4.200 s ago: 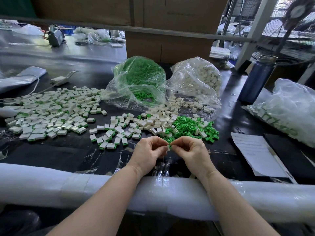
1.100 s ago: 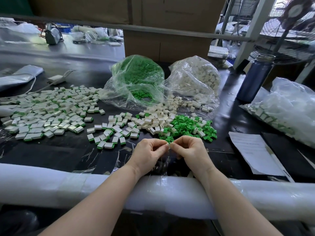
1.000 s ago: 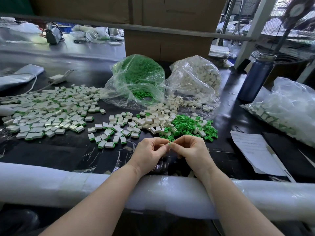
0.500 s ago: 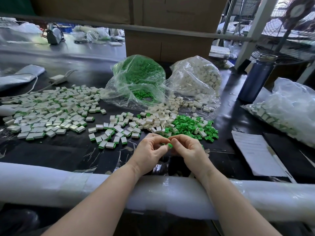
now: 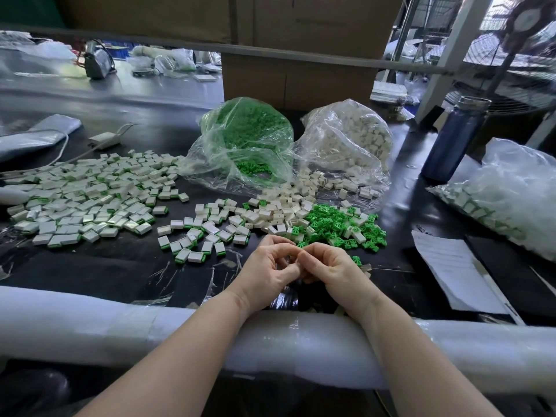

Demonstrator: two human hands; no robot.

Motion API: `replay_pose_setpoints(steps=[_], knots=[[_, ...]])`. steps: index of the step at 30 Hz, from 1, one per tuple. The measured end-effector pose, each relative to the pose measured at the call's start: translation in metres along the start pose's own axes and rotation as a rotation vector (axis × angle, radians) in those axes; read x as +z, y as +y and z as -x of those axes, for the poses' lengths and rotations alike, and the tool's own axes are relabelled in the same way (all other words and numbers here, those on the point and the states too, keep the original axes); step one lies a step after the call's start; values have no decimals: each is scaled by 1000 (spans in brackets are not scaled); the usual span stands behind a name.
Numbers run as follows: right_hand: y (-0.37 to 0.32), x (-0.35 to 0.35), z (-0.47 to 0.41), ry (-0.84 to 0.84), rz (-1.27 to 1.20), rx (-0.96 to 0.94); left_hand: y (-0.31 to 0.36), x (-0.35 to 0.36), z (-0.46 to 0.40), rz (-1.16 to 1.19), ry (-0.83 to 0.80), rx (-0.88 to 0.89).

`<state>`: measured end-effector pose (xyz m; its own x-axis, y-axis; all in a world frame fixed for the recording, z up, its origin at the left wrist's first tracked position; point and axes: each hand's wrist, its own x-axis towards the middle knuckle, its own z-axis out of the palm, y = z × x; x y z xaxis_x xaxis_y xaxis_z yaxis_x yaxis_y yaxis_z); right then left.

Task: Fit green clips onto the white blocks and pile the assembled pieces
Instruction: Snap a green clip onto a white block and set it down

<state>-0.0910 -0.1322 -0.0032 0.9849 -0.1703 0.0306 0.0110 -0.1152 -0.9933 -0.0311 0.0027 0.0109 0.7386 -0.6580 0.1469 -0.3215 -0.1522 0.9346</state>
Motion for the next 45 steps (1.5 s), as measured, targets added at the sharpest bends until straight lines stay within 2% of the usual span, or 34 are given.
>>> replay_pose_setpoints(steps=[8, 22, 38, 45], knots=[[-2, 1, 2, -33, 54, -22, -2, 0, 0, -74, -27, 33], [-6, 1, 4, 18, 72, -12, -3, 4, -1, -115, -76, 22], [-9, 2, 6, 45, 46, -16, -3, 5, -1, -118, -76, 27], [-7, 6, 4, 70, 22, -39, -6, 3, -3, -77, -23, 30]])
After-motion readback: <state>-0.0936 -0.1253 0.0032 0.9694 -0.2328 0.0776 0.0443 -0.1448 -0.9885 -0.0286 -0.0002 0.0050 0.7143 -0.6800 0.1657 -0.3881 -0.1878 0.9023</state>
